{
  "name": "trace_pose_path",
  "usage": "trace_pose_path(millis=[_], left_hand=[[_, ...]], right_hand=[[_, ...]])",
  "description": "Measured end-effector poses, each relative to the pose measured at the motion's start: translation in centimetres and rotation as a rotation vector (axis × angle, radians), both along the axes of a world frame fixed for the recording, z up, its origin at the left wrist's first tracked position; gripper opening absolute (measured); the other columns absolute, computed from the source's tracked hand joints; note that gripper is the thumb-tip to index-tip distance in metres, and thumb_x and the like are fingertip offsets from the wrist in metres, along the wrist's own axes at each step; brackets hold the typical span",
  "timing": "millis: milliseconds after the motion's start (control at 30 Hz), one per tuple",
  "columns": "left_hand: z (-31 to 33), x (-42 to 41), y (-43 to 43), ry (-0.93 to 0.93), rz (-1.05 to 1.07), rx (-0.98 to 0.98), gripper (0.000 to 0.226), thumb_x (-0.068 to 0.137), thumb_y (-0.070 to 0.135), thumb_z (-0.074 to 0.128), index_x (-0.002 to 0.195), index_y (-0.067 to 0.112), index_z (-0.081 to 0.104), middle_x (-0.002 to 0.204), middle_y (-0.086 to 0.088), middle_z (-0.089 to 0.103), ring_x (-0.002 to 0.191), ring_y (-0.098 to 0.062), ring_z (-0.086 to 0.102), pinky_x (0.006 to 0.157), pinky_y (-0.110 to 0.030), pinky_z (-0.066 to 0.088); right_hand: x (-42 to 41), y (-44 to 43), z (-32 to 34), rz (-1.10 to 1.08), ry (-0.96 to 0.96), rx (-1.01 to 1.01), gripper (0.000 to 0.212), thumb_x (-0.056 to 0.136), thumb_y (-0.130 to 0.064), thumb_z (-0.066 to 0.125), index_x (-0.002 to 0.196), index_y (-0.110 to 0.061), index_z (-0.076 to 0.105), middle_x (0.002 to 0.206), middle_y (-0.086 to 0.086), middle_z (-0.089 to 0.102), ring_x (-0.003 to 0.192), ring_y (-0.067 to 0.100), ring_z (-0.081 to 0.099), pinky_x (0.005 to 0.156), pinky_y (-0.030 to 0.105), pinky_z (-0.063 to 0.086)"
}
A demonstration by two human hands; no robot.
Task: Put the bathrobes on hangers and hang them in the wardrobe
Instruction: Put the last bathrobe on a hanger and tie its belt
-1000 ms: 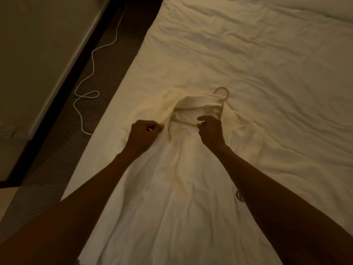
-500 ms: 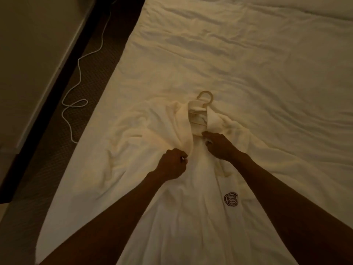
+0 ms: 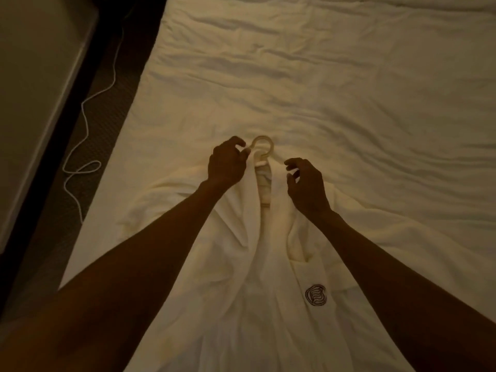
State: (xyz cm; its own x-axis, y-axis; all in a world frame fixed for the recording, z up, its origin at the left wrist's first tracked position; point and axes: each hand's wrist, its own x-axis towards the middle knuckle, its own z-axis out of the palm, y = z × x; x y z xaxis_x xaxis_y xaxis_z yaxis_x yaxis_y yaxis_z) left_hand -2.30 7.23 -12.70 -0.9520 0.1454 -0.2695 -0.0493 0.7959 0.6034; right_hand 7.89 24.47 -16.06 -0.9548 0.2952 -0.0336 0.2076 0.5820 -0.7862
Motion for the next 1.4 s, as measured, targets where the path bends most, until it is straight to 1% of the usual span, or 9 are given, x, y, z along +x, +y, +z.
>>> trace_pose_path(millis=[133, 267, 367, 500, 600, 833, 1000, 1167, 1400], left_hand=[[-1.9, -4.5, 3.7, -0.174, -0.019, 0.098, 0.056, 0.094, 0.045, 0.060, 0.142, 0.021, 0.045, 0.133, -0.013, 0.055, 0.113, -0.033, 0.061, 0.092, -0.049, 0.053], [-2.9, -7.5, 6.0, -0.225, -0.061, 0.080, 0.020, 0.095, 0.018, 0.059, 0.110, 0.014, 0.072, 0.113, -0.011, 0.070, 0.106, -0.029, 0.065, 0.093, -0.041, 0.054], [-3.2, -9.2, 6.1, -0.212, -0.139, 0.047, 0.017, 0.095, 0.019, 0.061, 0.103, 0.014, 0.076, 0.104, -0.010, 0.073, 0.101, -0.026, 0.066, 0.091, -0.038, 0.054], [-2.6, -12.1, 6.8, -0.176, -0.214, 0.052, 0.024, 0.090, 0.029, 0.071, 0.103, 0.010, 0.076, 0.103, -0.012, 0.073, 0.097, -0.025, 0.066, 0.087, -0.035, 0.054], [-3.1, -15.0, 8.0, -0.055, -0.186, -0.001, 0.022, 0.090, 0.028, 0.071, 0.104, 0.011, 0.075, 0.107, -0.009, 0.072, 0.102, -0.022, 0.065, 0.085, -0.030, 0.051], [-7.3, -13.4, 8.0, 0.031, -0.108, 0.086, 0.023, 0.095, 0.023, 0.061, 0.112, 0.010, 0.068, 0.112, -0.011, 0.069, 0.100, -0.023, 0.065, 0.078, -0.023, 0.047], [-6.2, -9.9, 6.8, 0.333, -0.281, 0.256, 0.032, 0.096, 0.027, 0.058, 0.126, 0.014, 0.061, 0.125, -0.009, 0.057, 0.095, -0.008, 0.059, 0.079, -0.006, 0.043], [-4.9, -4.9, 4.0, 0.483, -0.294, 0.186, 0.028, 0.096, 0.029, 0.056, 0.121, 0.016, 0.061, 0.117, -0.004, 0.061, 0.100, -0.020, 0.058, 0.087, -0.030, 0.048], [-1.9, 5.9, -2.6, 0.355, -0.271, 0.110, 0.028, 0.098, 0.032, 0.053, 0.122, 0.020, 0.059, 0.108, 0.002, 0.062, 0.091, -0.016, 0.057, 0.081, -0.030, 0.047]], right_hand=[[-2.1, 0.5, -0.5, 0.016, -0.018, 0.194, 0.035, 0.090, -0.010, 0.058, 0.125, -0.012, 0.060, 0.122, 0.006, 0.061, 0.109, 0.022, 0.056, 0.096, 0.032, 0.043], [-4.1, 1.3, -1.0, 0.055, -0.297, 0.415, 0.040, 0.095, -0.041, 0.053, 0.126, -0.016, 0.059, 0.123, 0.007, 0.062, 0.114, 0.029, 0.054, 0.097, 0.041, 0.038], [-5.8, 2.4, -1.3, 0.059, -0.541, 0.252, 0.036, 0.094, -0.047, 0.053, 0.108, -0.018, 0.068, 0.111, 0.006, 0.065, 0.102, 0.029, 0.060, 0.087, 0.038, 0.046], [-7.7, 4.3, -0.9, -0.127, -0.338, 0.101, 0.016, 0.093, -0.024, 0.058, 0.089, -0.016, 0.071, 0.096, 0.006, 0.071, 0.092, 0.025, 0.064, 0.071, 0.027, 0.040], [-9.0, 5.3, -1.1, -0.217, -0.281, 0.075, 0.015, 0.095, -0.013, 0.054, 0.093, -0.009, 0.068, 0.100, 0.007, 0.071, 0.094, 0.025, 0.063, 0.072, 0.025, 0.036], [-8.2, 7.4, -2.7, -0.101, -0.476, 0.148, 0.044, 0.089, -0.066, 0.048, 0.088, -0.023, 0.059, 0.089, -0.001, 0.062, 0.086, 0.022, 0.060, 0.082, 0.038, 0.050], [-4.2, 9.0, -2.5, -0.091, -0.461, 0.194, 0.065, 0.078, -0.083, 0.042, 0.099, -0.025, 0.063, 0.096, -0.005, 0.065, 0.088, 0.016, 0.060, 0.085, 0.040, 0.050], [0.5, 9.1, -1.8, -0.103, -0.287, 0.186, 0.058, 0.082, -0.068, 0.056, 0.118, -0.022, 0.053, 0.115, 0.000, 0.057, 0.105, 0.021, 0.054, 0.091, 0.045, 0.046], [10.2, 4.5, 1.0, -0.127, -0.002, 0.301, 0.036, 0.093, -0.041, 0.059, 0.115, -0.013, 0.054, 0.114, 0.002, 0.052, 0.097, 0.017, 0.051, 0.081, 0.031, 0.042]])
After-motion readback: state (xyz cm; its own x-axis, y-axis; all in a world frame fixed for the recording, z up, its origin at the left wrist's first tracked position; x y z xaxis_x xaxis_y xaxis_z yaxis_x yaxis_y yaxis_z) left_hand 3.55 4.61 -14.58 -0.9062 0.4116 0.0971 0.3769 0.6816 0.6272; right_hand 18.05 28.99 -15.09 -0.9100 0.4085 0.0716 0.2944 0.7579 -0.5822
